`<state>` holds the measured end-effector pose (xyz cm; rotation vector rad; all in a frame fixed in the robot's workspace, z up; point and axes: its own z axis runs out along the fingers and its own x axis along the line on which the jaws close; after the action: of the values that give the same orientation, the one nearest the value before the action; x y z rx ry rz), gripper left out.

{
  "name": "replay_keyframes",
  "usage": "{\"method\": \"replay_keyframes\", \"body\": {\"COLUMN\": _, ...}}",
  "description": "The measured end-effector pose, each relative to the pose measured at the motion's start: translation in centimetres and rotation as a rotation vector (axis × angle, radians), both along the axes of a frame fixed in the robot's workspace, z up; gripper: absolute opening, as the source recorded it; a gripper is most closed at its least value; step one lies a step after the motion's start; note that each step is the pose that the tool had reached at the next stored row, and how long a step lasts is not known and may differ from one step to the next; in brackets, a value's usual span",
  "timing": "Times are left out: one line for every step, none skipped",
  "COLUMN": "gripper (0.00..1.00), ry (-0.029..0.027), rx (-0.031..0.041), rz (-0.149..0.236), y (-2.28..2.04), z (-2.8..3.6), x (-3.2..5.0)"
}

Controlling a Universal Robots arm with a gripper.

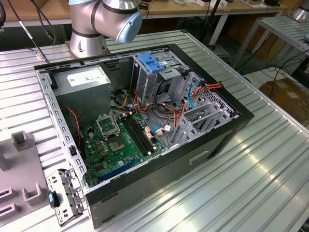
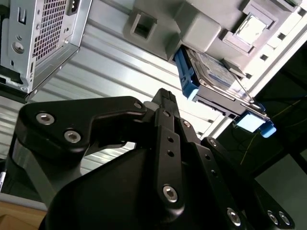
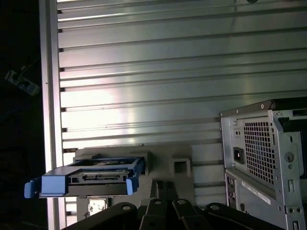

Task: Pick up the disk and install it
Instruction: 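Reach for the disk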

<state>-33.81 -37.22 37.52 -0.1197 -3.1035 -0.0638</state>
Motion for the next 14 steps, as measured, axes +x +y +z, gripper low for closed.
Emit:
{"method": "replay_keyframes", "body": {"gripper": 0.11, "ry": 0.0, "rx": 0.0, "rz": 0.0, "y": 0.0, "z": 0.0, "x": -0.13}}
{"method": "replay_keyframes", "body": {"gripper": 0.11, "ry": 0.0, "rx": 0.0, "rz": 0.0, "y": 0.0, "z": 0.0, "x": -0.31}}
{"method": "replay_keyframes", "body": {"gripper": 0.11, "ry": 0.0, "rx": 0.0, "rz": 0.0, "y": 0.0, "z": 0.0, "x": -0.56}}
{"method": "replay_keyframes", "body": {"gripper": 0.11, "ry": 0.0, "rx": 0.0, "rz": 0.0, "y": 0.0, "z": 0.0, "x": -0.69}}
{"method": "replay_keyframes", "body": {"gripper": 0.11, "ry": 0.0, "rx": 0.0, "rz": 0.0, "y": 0.0, "z": 0.0, "x": -0.84}}
{"method": "replay_keyframes", "body": {"gripper": 0.11, "ry": 0.0001, "rx": -0.0001, "rz": 0.0, "y": 0.0, "z": 0.0, "x": -1.09}}
{"method": "replay_keyframes", "body": {"gripper": 0.11, "ry": 0.0, "rx": 0.0, "rz": 0.0, "y": 0.0, "z": 0.0, "x": -1.31}}
{"method": "replay_keyframes", "body": {"gripper": 0.11, "ry": 0.0001, "rx": 0.0, "rz": 0.0, "y": 0.0, "z": 0.0, "x": -1.59}}
{"method": "replay_keyframes", "body": {"gripper": 0.11, "ry": 0.0, "rx": 0.0, "rz": 0.0, "y": 0.0, "z": 0.0, "x": -1.81}}
{"method": "replay_keyframes", "body": {"gripper": 0.11, "ry": 0.0, "rx": 0.0, "rz": 0.0, "y": 0.0, "z": 0.0, "x": -1.95}}
{"method": "replay_keyframes", "body": {"gripper": 0.11, "ry": -0.0001, "rx": 0.0, "rz": 0.0, "y": 0.0, "z": -0.01, "x": -2.3}}
{"method": "replay_keyframes", "body": {"gripper": 0.11, "ry": 0.0, "rx": 0.0, "rz": 0.0, "y": 0.0, "z": 0.0, "x": -2.52}}
{"method": "replay_keyframes", "body": {"gripper": 0.11, "ry": -0.0001, "rx": 0.0, "rz": 0.0, "y": 0.0, "z": -0.01, "x": -2.66}}
{"method": "replay_keyframes", "body": {"gripper": 0.11, "ry": 0.0, "rx": 0.0, "rz": 0.0, "y": 0.0, "z": 0.0, "x": -2.83}}
